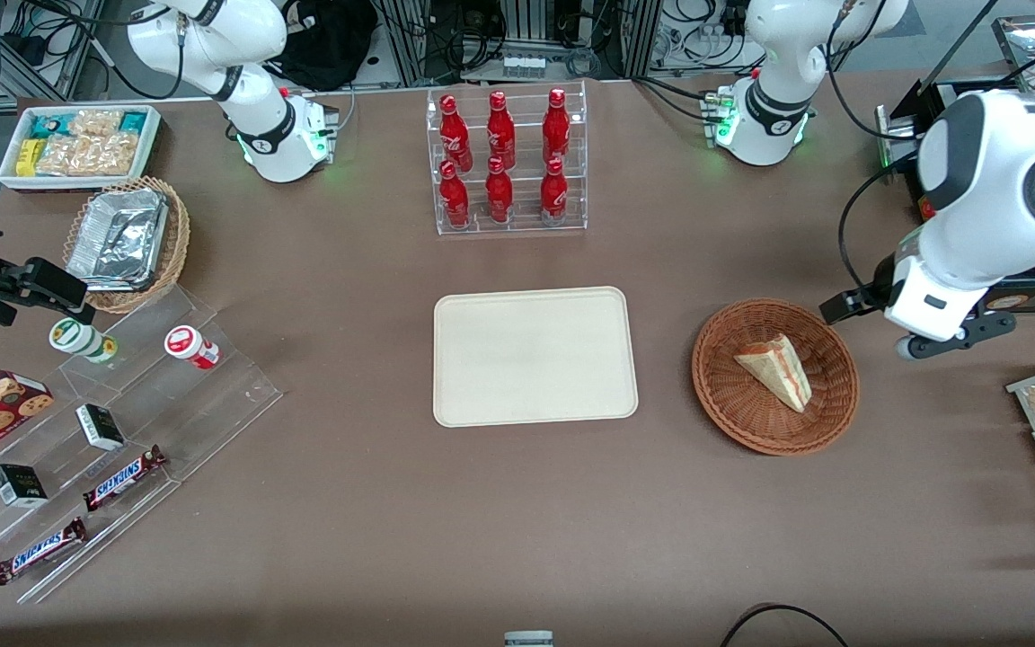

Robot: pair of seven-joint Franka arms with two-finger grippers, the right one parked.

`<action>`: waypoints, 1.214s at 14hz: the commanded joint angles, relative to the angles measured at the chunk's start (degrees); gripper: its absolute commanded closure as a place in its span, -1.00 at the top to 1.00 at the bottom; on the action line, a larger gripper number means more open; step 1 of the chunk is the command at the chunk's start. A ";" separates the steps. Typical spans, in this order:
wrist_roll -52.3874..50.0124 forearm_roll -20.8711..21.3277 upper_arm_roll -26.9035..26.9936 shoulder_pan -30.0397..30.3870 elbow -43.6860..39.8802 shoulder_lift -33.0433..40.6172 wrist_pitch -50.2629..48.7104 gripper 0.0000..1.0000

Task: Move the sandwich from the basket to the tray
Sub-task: 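Move the left gripper from rest over the wicker basket's sandwich, then lower the open left gripper around the wrapped sandwich's edge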

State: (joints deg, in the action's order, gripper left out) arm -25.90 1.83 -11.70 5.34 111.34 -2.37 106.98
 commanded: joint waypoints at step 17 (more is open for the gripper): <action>-21.39 -5.17 -2.01 -0.07 17.86 -2.81 27.66 1.00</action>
State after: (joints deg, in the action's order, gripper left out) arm -46.11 -2.90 -13.54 5.32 128.28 -4.13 132.29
